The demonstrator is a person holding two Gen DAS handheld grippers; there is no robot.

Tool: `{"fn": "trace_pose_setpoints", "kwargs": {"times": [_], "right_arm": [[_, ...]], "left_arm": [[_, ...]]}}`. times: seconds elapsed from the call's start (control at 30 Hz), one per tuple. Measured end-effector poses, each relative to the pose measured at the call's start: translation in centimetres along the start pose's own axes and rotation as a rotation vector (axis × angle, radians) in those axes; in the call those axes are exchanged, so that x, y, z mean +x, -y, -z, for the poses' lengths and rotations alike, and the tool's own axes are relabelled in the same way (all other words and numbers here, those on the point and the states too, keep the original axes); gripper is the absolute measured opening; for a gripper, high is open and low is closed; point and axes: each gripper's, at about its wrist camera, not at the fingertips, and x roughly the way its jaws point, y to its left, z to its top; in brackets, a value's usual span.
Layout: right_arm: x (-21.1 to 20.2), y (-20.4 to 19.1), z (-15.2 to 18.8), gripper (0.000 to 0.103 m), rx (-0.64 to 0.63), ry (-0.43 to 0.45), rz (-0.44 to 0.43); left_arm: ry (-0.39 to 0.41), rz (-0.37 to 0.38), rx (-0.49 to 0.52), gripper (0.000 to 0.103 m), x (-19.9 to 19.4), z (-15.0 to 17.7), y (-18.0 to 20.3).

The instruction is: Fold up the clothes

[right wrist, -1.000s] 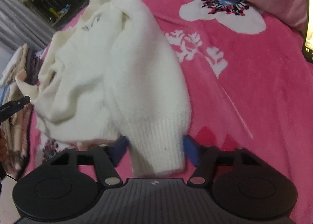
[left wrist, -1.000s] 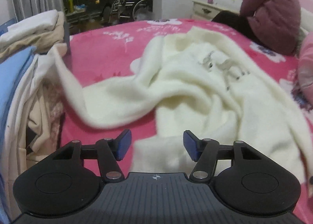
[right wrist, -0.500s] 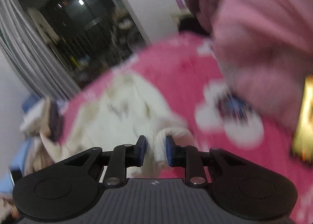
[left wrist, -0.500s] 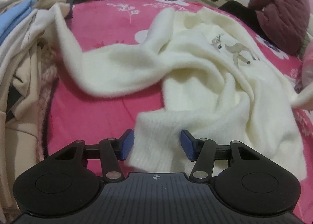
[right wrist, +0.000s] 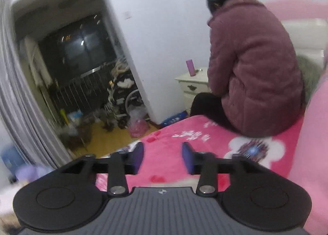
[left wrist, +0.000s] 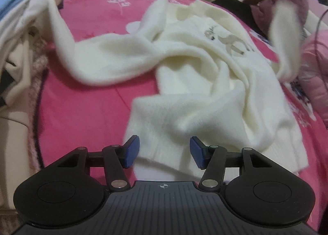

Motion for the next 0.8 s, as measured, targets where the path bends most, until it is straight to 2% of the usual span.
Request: {"fn": "trace_pose_setpoints", "kwargs": {"times": [0.13,0.27,0.33,0.4,0.47,0.57,0.63,0.7,0.77,0.8], "right_arm": [[-4.2,0.9,3.5,0.046,0.003,-0.015,-0.126],[-11.8,4.3,8.2,0.046,0.229,-0.069,-0.309],[-14.3,5.5,11.9,0.049,0.328,-0.166,-0.338],[-15.6,6.6,16.0,0.056,0.395,-0.304,-0.33],[-16.0,7.7,20.0,0.058,0.432,-0.434,-0.282],[-16.4,9.0,24.9,0.058,0.403,-0.551,-0.146],[-16.1,9.9,27.4,0.058,0.414,-0.596,-0.076],[-15.6,10.5,29.4,0.058,0.447,-0.639,-0.103],[-14.4,10.8,31.3,0.05,0.493,-0.678,-0.142],[-14.2,10.7,32.3,0.041,0.524,-0.701,-0.167]], "left_arm": [[0.0,0.027,0.017,0.057,0.4,0.1,-0.1],[-0.007,0.041,0.012,0.057,0.9,-0.1,-0.4],[-0.01,0.038,0.002,0.057,1.1,-0.1,-0.5],[-0.009,0.041,0.001,0.058,1.0,-0.2,-0.3],[-0.011,0.043,0.004,0.06,0.8,-0.2,-0.2],[-0.024,0.036,0.044,0.063,0.7,0.1,0.2],[-0.021,0.036,0.056,0.064,0.7,0.1,0.4],[-0.018,0.027,0.057,0.064,1.0,-0.1,0.5],[-0.012,-0.003,0.051,0.064,1.4,-0.2,0.6],[-0.011,-0.01,0.055,0.064,1.3,-0.2,0.8]]}}
